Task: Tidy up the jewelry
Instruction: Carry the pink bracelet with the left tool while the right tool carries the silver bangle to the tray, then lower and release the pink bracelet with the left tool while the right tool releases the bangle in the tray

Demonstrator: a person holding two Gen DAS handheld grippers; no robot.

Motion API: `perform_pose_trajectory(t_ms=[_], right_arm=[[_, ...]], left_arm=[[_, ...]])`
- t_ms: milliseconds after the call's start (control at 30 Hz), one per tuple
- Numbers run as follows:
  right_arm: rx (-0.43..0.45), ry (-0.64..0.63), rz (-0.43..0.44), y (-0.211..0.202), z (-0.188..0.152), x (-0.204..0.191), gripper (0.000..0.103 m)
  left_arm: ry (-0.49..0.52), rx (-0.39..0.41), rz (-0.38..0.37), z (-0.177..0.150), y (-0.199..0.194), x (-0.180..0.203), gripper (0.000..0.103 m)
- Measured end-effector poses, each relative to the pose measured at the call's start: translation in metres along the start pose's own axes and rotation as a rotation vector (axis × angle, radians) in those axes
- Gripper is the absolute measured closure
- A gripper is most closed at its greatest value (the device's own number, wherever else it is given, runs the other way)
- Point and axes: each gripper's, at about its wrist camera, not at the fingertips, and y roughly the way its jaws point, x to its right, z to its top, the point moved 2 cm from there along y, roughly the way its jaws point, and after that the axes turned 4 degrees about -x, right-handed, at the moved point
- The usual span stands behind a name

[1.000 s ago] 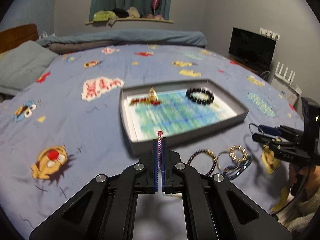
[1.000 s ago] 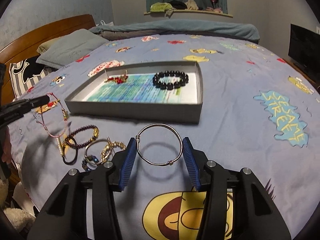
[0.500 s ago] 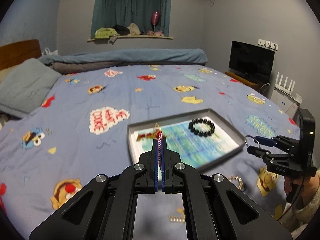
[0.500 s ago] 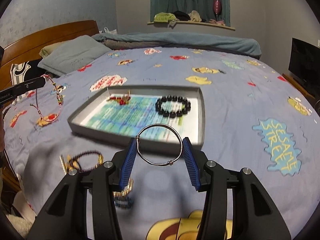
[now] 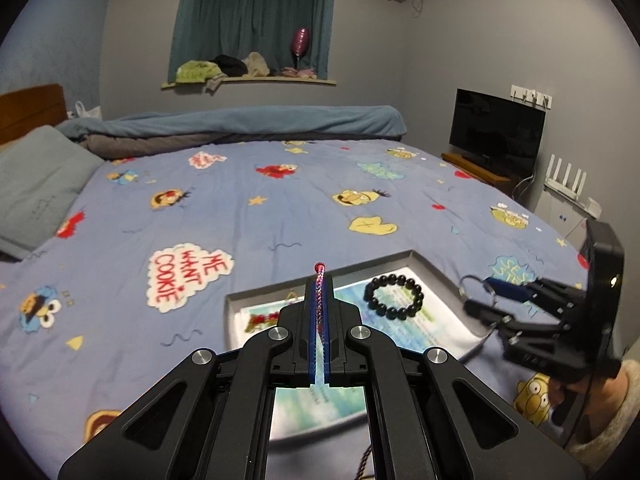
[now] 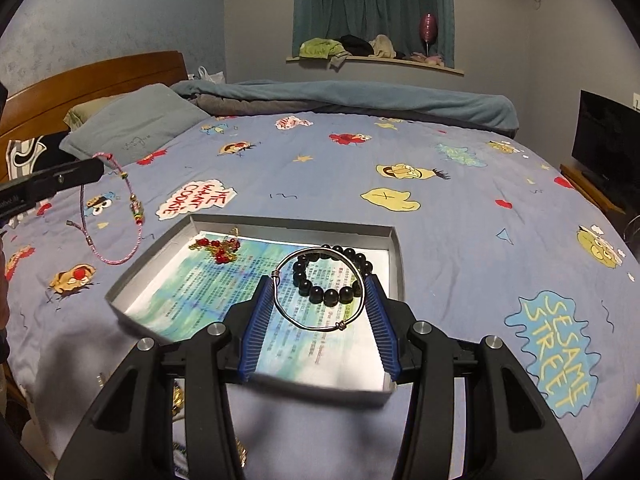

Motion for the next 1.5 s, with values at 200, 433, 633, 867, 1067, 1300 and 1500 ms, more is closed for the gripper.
perform_pose_trajectory(t_ms=[200,433,633,867,1067,1300,1500], right_arm=[[-0.067,0.006,-0.006,0.032,-0.007,0.001,0.056],[-0.140,-0.029,-0.022,0.054,-0.016,-0.003,0.056],[-0.187,-0.044,-0.029,0.064,-0.023,-0.006,0.056],[-0.220,-0.046,-0.030,0.070,-0.024,-0.005,0.056],[-0.249,-0.024,-0.016,0.077,-0.026,-0.003,0.056],[-0.249,-0.026,-0.017,0.077,-0.026,-0.003,0.056],[-0.235,-0.032,-0.020,0.075,-0.026,-0.002,0.056]], left_arm=[[-0.038,-0.077,-0.012,-0.014,0.039,-0.008,0.100],[-0.100,-0.213,-0.010,-0.053,0.081,-0.027,0.100],[-0.118,-0.257,-0.011,-0.070,0.089,-0.034,0.100],[-0.109,-0.313,-0.004,-0.085,0.098,-0.034,0.100],[-0.107,-0.327,-0.003,-0.092,0.100,-0.036,0.100],[-0.070,-0.327,0.027,-0.094,0.101,-0.031,0.100],[-0.053,-0.331,0.046,-0.095,0.102,-0.029,0.100]])
